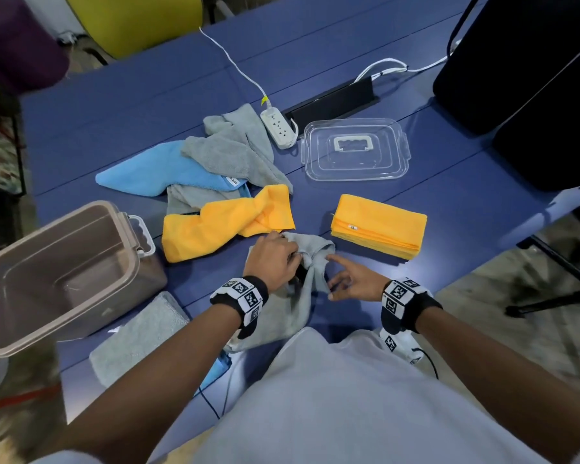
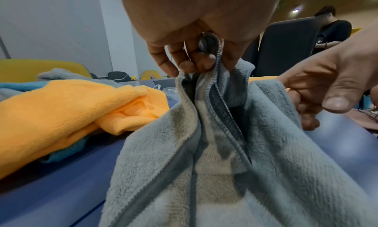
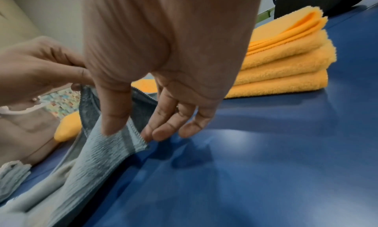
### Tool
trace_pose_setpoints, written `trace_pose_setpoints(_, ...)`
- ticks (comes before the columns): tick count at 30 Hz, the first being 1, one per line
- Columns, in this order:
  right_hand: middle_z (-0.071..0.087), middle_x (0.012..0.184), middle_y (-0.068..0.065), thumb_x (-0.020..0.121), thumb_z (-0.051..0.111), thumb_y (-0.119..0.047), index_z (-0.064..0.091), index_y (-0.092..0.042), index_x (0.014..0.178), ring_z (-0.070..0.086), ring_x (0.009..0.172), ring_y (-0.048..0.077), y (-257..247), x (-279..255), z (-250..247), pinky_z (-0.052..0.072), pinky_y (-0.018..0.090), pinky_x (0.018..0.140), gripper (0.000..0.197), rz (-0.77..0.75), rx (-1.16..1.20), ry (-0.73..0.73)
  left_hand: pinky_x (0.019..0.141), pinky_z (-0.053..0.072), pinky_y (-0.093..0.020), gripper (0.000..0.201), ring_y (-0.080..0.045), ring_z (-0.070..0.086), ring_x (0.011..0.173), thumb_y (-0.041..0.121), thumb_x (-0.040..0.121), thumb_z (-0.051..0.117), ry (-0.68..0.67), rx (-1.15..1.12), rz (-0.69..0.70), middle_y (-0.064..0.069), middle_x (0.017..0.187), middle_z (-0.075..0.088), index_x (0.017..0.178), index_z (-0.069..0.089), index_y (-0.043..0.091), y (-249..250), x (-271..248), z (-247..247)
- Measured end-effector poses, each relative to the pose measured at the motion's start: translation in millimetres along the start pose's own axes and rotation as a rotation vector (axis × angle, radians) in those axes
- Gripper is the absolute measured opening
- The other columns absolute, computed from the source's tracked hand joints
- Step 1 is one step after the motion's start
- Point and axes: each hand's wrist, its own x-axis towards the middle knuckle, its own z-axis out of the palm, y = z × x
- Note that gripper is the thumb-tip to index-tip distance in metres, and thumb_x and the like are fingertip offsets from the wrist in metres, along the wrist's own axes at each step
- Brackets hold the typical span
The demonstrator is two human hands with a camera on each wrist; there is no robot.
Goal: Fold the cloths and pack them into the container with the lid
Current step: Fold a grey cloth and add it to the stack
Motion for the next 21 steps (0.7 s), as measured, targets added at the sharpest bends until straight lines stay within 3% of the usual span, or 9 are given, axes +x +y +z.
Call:
trace_pose_setpoints(3,0.065,0.104,0.008,0.076,0.080,-0.016,0.013,-0.025,0.151,0.060,0.092,0.020,3.9,2.9,5.4,0.049,0.028,0.089,0.101,0.001,-0.088,0.060,0.068,0.033,-0.036,0.027,-0.030,0.051,0.081,0.028,0.088,0.056,-0.002,-0.036,-0.019,-0.010,0.069,0.061,0.068,0.059,0.010,0.9,-3.4,2.6)
trace_pose_setpoints(5,0.066,0.103,0.008,0.077,0.079,-0.019,0.019,-0.023,0.150,0.061,0.091,0.019,4.7,6.9,11.1,0.050,0.031,0.090,0.094,0.010,-0.189,0.104,0.066,0.030,-0.036,0.032,-0.030,0.048,0.079,0.027,0.089,0.056,0.010,-0.097,-0.053,-0.007,0.062,0.052,0.062,0.046,0.014,1.6,-5.3,2.7)
trace_pose_setpoints(8,0.062,0.084,0.008,0.086,0.069,-0.019,0.041,-0.013,0.129,0.062,0.081,0.024,4.4,7.7,14.8,0.049,0.035,0.080,0.051,-0.013,-0.322,0.200,0.063,0.029,-0.035,0.042,-0.029,0.045,0.075,0.028,0.091,0.054,0.027,-0.155,-0.107,0.002,0.056,0.035,0.057,0.031,0.019,0.9,-6.5,3.5)
trace_pose_setpoints(10,0.060,0.075,0.016,0.091,0.059,-0.011,0.044,-0.017,0.105,0.068,0.073,0.024,-2.9,3.0,15.4,0.051,0.038,0.070,0.022,-0.084,-0.196,0.250,0.063,0.030,-0.035,0.045,-0.028,0.046,0.074,0.030,0.094,0.051,0.033,-0.169,-0.148,0.002,0.054,0.035,0.055,0.030,0.020,0.5,-8.2,3.0)
trace_pose_setpoints(12,0.060,0.069,0.014,0.090,0.053,-0.003,0.042,-0.019,0.090,0.068,0.063,0.019,-15.8,-0.7,12.1,0.051,0.034,0.060,0.019,-0.116,-0.019,0.328,0.062,0.032,-0.035,0.046,-0.028,0.047,0.072,0.030,0.095,0.050,0.065,-0.234,-0.248,0.001,0.052,0.036,0.054,0.034,0.019,0.2,-8.7,1.1)
trace_pose_setpoints(14,0.057,0.059,0.011,0.084,0.049,0.005,0.047,-0.014,0.081,0.062,0.055,0.023,-29.9,-5.3,6.3,0.046,0.026,0.053,0.019,-0.118,0.119,0.410,0.057,0.032,-0.034,0.048,-0.029,0.048,0.064,0.028,0.096,0.049,0.131,-0.382,-0.420,-0.001,0.050,0.037,0.051,0.034,0.018,-2.5,-7.7,-0.8)
trace_pose_setpoints(16,0.048,0.049,0.009,0.079,0.046,0.010,0.051,-0.008,0.076,0.051,0.047,0.024,-38.2,-10.8,-2.0,0.044,0.025,0.051,0.019,-0.127,0.227,0.470,0.054,0.032,-0.035,0.049,-0.030,0.048,0.059,0.028,0.097,0.048,0.188,-0.483,-0.539,-0.004,0.050,0.040,0.051,0.035,0.015,-7.8,-5.2,-1.5)
trace_pose_setpoints(18,0.047,0.045,0.004,0.081,0.046,0.010,0.054,-0.003,0.074,0.047,0.043,0.022,-41.0,-15.9,-7.9,0.047,0.028,0.053,0.016,-0.110,0.263,0.477,0.055,0.037,-0.038,0.045,-0.033,0.050,0.062,0.029,0.096,0.049,0.200,-0.454,-0.508,-0.007,0.054,0.046,0.055,0.043,0.010,-12.2,-5.3,-0.8)
trace_pose_setpoints(21,0.062,0.055,0.003,0.083,0.056,-0.001,0.062,-0.006,0.075,0.059,0.055,0.015,-43.7,-19.0,-7.8,0.046,0.023,0.063,0.011,-0.069,0.082,0.430,0.059,0.039,-0.038,0.042,-0.027,0.046,0.067,0.030,0.094,0.053,0.163,-0.338,-0.329,-0.004,0.057,0.046,0.058,0.043,0.011,-8.2,-7.1,-1.5)
